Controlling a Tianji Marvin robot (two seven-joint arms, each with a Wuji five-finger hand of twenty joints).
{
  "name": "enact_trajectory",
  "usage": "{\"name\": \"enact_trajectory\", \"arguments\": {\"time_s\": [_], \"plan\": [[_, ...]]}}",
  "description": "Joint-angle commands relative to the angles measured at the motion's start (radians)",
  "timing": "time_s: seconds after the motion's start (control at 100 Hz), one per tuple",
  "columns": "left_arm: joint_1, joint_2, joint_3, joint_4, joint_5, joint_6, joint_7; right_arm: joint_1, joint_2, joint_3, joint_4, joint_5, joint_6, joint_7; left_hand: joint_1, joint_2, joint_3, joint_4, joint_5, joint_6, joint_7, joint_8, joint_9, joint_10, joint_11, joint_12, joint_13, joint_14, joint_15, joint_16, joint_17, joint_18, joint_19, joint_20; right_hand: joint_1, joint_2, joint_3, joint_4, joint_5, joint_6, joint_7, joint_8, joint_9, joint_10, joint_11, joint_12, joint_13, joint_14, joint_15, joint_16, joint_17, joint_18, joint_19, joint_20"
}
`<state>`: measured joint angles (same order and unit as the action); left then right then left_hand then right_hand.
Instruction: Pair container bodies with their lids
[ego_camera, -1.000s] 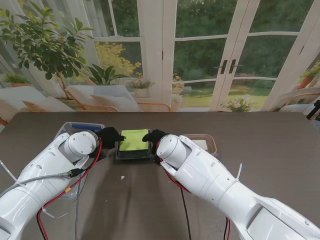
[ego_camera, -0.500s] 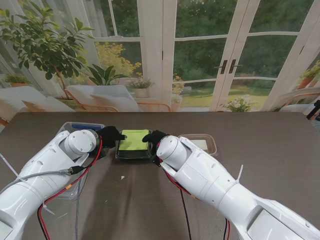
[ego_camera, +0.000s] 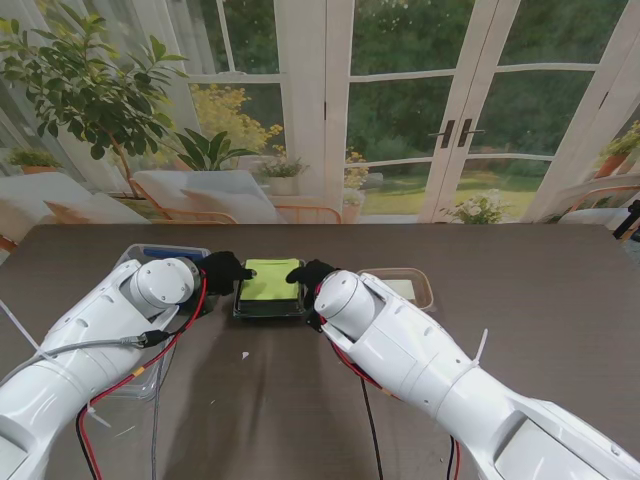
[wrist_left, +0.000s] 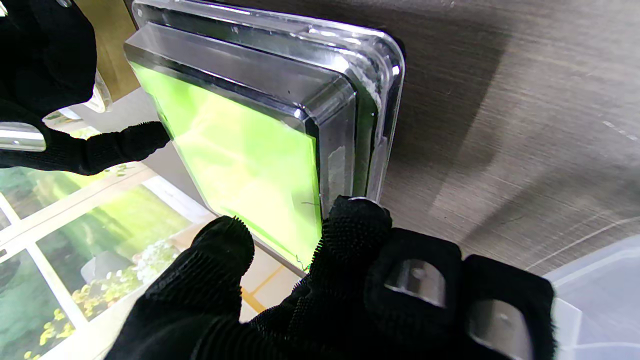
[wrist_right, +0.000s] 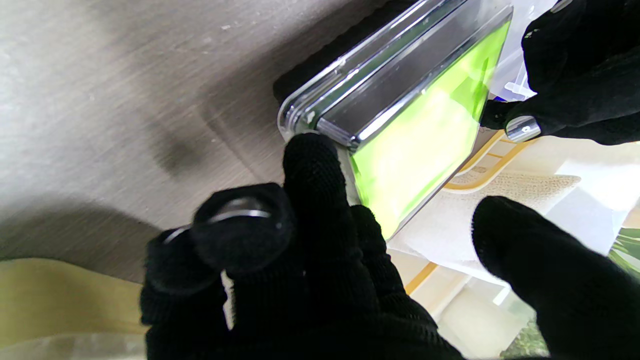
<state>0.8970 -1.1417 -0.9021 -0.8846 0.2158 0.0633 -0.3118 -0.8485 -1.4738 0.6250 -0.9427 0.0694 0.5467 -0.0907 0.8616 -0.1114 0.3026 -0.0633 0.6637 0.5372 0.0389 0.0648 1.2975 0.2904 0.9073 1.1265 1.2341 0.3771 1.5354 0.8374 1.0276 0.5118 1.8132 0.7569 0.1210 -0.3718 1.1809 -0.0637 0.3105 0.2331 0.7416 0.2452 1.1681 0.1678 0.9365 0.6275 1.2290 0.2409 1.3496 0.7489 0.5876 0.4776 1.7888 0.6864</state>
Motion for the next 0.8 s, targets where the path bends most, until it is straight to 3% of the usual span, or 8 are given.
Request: {"name": "enact_trajectory", "arguments": {"time_s": [0.0,0.4,0.79], "plan": [[-0.003,-0.008,0.001,-0.004,-0.003,0.0,-0.025,-0.004,-0.004,0.0,0.004,0.0,0.001,0.016,0.017,0.037,-0.025,0.016,0.002,-0.04,0.002,0.01,0.065,0.083,0.002,-0.005,0.03,0.063,0.072,-0.001,0.043,-0.029,0.215,0.008,-0.05,-0.012,-0.011,0.02,-0.021,-0.01,0.016,-0.004,0.027,-0.018,-0.002,0.007,0.071,0.029,0.045,0.008,0.562,-0.013,0.053,-0.045],[0.019,0.004,-0.003,-0.041,0.02,0.035,-0.037,-0.006,0.0,0.004,0.008,-0.002,-0.002,0.019,0.018,0.04,-0.036,0.016,0.001,-0.042,0.001,0.01,0.064,0.085,-0.003,-0.006,0.029,0.069,0.066,-0.002,0.042,-0.022,0.209,0.005,-0.051,-0.011,-0.016,0.018,-0.024,-0.008,0.016,-0.004,0.023,-0.017,-0.01,0.003,0.071,0.03,0.04,0.005,0.56,-0.006,0.045,-0.048],[0.074,0.027,-0.06,-0.124,0.068,0.063,-0.039,-0.016,0.009,0.016,-0.023,-0.019,0.0,-0.004,0.018,0.042,-0.043,0.017,-0.001,-0.048,0.0,0.01,0.064,0.082,-0.005,-0.003,0.03,0.069,0.065,0.0,0.042,-0.023,0.208,0.002,-0.055,-0.013,-0.022,0.016,-0.025,-0.017,0.017,-0.004,0.021,-0.016,-0.013,0.001,0.071,0.029,0.041,0.006,0.56,-0.006,0.045,-0.049]]}}
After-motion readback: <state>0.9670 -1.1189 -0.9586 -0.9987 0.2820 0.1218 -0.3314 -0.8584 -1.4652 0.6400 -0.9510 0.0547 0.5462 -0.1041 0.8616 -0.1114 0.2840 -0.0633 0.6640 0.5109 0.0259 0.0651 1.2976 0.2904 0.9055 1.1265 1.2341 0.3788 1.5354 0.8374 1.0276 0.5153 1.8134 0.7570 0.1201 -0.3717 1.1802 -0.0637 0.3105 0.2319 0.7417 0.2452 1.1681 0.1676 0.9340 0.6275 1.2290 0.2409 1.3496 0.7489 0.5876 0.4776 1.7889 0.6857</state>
